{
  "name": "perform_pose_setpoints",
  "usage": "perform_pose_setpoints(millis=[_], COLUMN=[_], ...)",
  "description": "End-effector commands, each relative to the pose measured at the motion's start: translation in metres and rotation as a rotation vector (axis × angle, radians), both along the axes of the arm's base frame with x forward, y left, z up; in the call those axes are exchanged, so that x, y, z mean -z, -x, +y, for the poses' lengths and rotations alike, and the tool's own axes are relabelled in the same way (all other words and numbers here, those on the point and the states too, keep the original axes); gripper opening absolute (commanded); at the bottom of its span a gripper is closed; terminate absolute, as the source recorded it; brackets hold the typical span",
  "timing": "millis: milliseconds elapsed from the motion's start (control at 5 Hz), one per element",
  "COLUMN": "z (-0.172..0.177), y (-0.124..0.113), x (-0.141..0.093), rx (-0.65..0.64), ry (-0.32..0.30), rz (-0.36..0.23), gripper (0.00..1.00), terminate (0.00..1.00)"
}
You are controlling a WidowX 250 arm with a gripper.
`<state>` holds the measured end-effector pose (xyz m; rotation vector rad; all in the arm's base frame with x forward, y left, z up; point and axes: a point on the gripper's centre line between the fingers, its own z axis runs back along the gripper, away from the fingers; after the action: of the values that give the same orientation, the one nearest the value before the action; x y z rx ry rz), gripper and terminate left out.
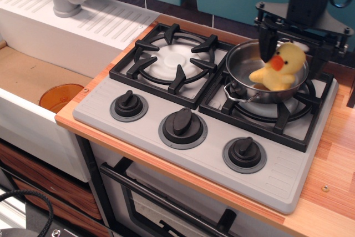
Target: Put stuffedduck in pot or pan an put pot or pan on stove
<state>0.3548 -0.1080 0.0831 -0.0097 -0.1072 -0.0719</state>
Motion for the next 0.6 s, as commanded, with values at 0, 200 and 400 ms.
perform_pose_setpoints(millis=[0,200,400], z=[0.0,0.011,0.025], y=[0.0,-0.002,-0.009], x=[-0.064,-0.073,-0.076], rx=[0.003,0.021,0.043], ry=[0.005,-0.003,-0.007], rz=[-0.05,-0.037,-0.035], gripper=[1.0,1.0,1.0], terminate=[0.0,0.0,0.0])
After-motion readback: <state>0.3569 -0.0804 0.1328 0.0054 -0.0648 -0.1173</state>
